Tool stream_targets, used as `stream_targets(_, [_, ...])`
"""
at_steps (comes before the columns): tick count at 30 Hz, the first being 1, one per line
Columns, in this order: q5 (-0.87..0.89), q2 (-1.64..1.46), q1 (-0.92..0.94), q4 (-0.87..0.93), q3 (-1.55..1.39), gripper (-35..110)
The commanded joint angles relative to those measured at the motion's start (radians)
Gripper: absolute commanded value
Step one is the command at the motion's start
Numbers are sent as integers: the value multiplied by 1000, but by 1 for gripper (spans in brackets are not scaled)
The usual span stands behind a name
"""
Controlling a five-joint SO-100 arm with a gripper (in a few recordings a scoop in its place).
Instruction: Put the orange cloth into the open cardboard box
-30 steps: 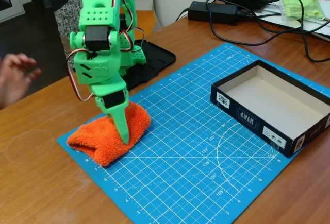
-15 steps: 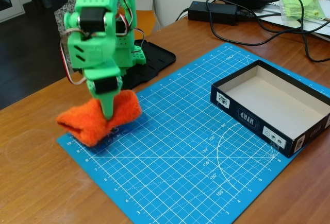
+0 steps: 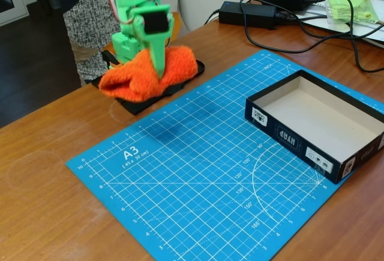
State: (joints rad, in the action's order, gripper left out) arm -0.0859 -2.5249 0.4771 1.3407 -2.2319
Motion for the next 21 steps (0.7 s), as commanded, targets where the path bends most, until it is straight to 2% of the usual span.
stream_targets(1, [34, 32, -55, 17, 29, 0])
stream_targets(9, [216, 69, -405, 94, 236, 0])
stream_targets(21, [302, 486, -548, 110, 707, 0])
